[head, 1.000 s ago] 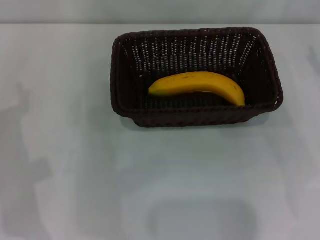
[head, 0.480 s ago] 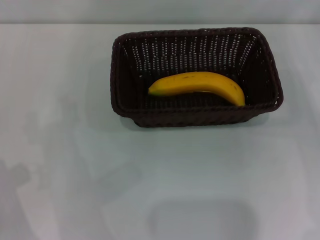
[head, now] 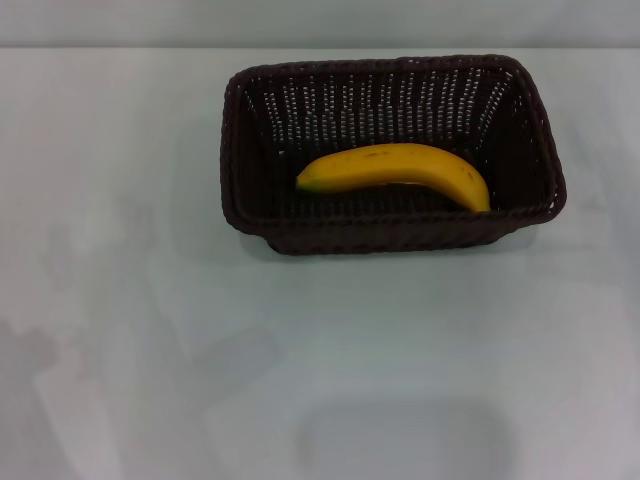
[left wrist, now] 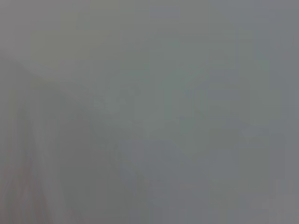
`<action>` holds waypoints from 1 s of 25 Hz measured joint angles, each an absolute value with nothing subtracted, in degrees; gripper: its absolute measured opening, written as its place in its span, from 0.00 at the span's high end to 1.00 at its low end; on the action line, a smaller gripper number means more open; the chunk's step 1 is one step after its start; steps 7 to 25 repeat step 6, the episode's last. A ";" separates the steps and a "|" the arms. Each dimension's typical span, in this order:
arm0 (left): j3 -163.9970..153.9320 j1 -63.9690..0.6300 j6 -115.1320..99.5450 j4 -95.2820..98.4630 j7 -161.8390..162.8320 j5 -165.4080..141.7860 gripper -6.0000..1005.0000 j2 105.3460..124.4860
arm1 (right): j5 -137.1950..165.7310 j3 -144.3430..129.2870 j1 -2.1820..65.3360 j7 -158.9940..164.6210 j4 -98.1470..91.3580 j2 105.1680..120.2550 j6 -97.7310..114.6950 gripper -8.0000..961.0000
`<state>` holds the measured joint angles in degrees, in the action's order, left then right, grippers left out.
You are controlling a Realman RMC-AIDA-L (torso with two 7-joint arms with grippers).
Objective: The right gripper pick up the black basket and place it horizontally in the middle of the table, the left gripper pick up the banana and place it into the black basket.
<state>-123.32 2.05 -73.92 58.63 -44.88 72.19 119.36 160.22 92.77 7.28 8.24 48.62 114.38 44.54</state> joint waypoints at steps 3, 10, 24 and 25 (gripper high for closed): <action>-123.32 2.10 -73.92 58.56 -44.82 72.32 0.12 119.36 | 160.22 92.78 7.13 8.90 48.36 114.37 44.86 0.14; -123.34 2.20 -73.92 58.49 -44.78 72.50 0.12 119.36 | 160.22 92.80 6.82 9.12 48.06 114.33 45.36 0.14; -123.34 2.20 -73.92 58.49 -44.78 72.50 0.12 119.36 | 160.22 92.80 6.82 9.12 48.06 114.33 45.36 0.14; -123.34 2.20 -73.92 58.49 -44.78 72.50 0.12 119.36 | 160.22 92.80 6.82 9.12 48.06 114.33 45.36 0.14</action>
